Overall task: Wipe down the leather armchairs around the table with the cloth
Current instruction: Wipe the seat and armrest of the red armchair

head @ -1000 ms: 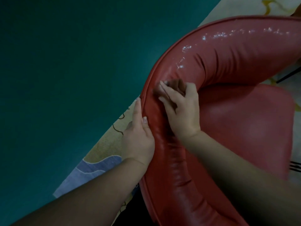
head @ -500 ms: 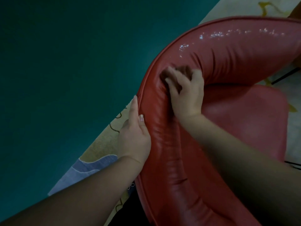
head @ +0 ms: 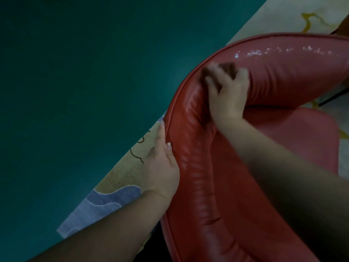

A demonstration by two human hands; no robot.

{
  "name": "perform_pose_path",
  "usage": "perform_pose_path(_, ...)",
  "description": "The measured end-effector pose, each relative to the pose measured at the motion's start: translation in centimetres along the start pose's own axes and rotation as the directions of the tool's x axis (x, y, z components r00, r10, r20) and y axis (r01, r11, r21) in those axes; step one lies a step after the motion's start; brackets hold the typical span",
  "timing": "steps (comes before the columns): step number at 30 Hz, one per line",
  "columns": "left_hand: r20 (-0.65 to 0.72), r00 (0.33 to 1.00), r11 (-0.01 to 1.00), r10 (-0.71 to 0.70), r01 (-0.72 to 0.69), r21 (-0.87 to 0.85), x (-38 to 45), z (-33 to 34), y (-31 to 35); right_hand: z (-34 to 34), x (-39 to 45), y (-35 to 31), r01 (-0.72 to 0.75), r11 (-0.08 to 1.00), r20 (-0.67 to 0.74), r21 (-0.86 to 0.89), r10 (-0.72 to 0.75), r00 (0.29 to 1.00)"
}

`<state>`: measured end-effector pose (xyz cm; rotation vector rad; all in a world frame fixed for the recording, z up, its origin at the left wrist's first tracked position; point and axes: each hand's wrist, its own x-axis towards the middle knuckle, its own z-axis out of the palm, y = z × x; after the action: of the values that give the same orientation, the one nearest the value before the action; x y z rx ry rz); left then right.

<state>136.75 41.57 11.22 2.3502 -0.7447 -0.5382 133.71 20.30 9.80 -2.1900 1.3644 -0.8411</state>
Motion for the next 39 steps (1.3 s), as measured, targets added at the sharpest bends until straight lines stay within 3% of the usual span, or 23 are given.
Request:
perform_pose_path(3, 0.000, 1.000, 1.000, 0.004, -0.004, 0.000, 0.1, 0.1, 0.1, 0.5, 2.3, -0.2, -0.144, 0.989, -0.009, 0.036, 0.145, 0.989)
perform_pose_path(9, -0.025, 0.999, 0.999, 0.033, -0.033, 0.012, 0.2, 0.2, 0.1, -0.4, -5.3, -1.1, -0.049, 0.988, 0.080, 0.144, 0.038, 0.996)
perform_pose_path(12, -0.036, 0.998, 0.999, 0.045, -0.045, 0.007, 0.1, 0.3, 0.0, -0.4, -1.4, -0.4, -0.022, 0.998, 0.026, 0.060, 0.020, 0.999)
perform_pose_path(17, 0.005, 1.000, 1.000, 0.020, -0.020, -0.023, 0.3, 0.2, -0.3, 0.4, 3.4, -0.6, -0.198, 0.979, -0.015, -0.051, 0.197, 0.980)
perform_pose_path(23, 0.102, 0.995, 1.000, -0.005, 0.006, -0.014, 1.6, -0.3, 0.6, -0.2, 0.1, 0.2, -0.082, 0.996, 0.066, 0.044, 0.079, 0.995)
perform_pose_path(28, 0.163, 0.979, 0.985, 0.124, -0.142, 0.103, 8.8, -0.1, 4.0, -0.7, 0.4, 0.9, -0.059, 0.979, 0.015, 0.197, 0.057, 0.998)
perform_pose_path(33, 0.338, 0.911, 0.917, 0.236, -0.324, 0.233, 17.0, 2.3, 8.8, -1.1, 4.6, 3.0, -0.184, 0.952, -0.106, 0.245, 0.215, 0.971)
perform_pose_path(37, 0.287, 0.912, 0.859, 0.293, -0.383, 0.341, 18.7, 3.9, 9.3, -2.0, 7.8, 5.3, -0.277, 0.937, -0.156, 0.212, 0.312, 0.937)
perform_pose_path(39, 0.246, 0.910, 0.846, 0.333, -0.404, 0.348, 18.5, 3.9, 8.7, -2.0, 7.8, 5.8, -0.311, 0.939, -0.117, 0.148, 0.329, 0.937)
